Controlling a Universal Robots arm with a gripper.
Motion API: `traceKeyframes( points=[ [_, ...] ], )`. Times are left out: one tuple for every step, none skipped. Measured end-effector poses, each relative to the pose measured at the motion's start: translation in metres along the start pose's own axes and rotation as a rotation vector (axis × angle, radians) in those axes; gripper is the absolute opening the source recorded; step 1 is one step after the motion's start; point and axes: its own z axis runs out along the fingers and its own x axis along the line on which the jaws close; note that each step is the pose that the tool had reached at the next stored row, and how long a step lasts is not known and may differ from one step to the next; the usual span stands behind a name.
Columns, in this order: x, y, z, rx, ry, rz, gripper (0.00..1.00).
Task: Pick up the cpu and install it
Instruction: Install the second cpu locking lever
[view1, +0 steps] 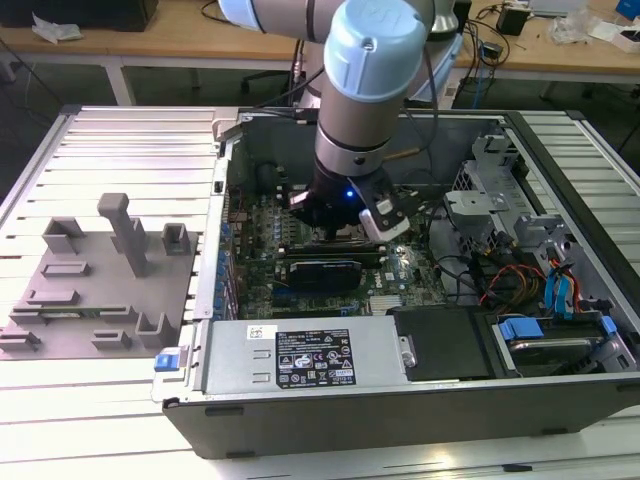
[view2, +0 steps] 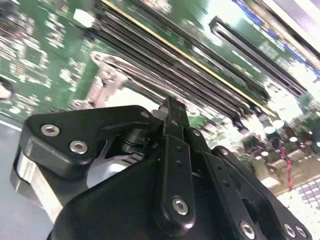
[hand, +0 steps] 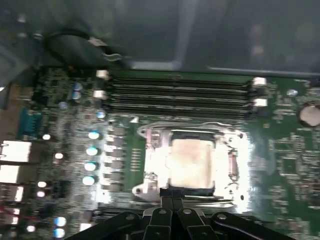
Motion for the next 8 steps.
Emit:
traceKeyframes(
  points=[
    [-0.0026,0.0002,0.0000,0.0000,0.0000,0.000,0.11],
    [-0.0034,0.0012,0.0002,0.0000,0.0001,0.000,0.11],
    [-0.0037,0.0027,0.0006,-0.0001,-0.0001,0.000,0.11],
    [-0.0039,0.0042,0.0009,-0.0002,-0.0001,0.000,0.11],
    [-0.0041,0.0078,0.0017,0.0000,0.0001,0.000,0.11],
    [-0.0043,0.0109,0.0025,-0.0002,0.0000,0.000,0.11],
    [-0.0044,0.0139,0.0032,-0.0001,0.0000,0.000,0.11],
    [-0.0045,0.0153,0.0035,-0.0001,0.0000,0.000,0.11]
  ],
)
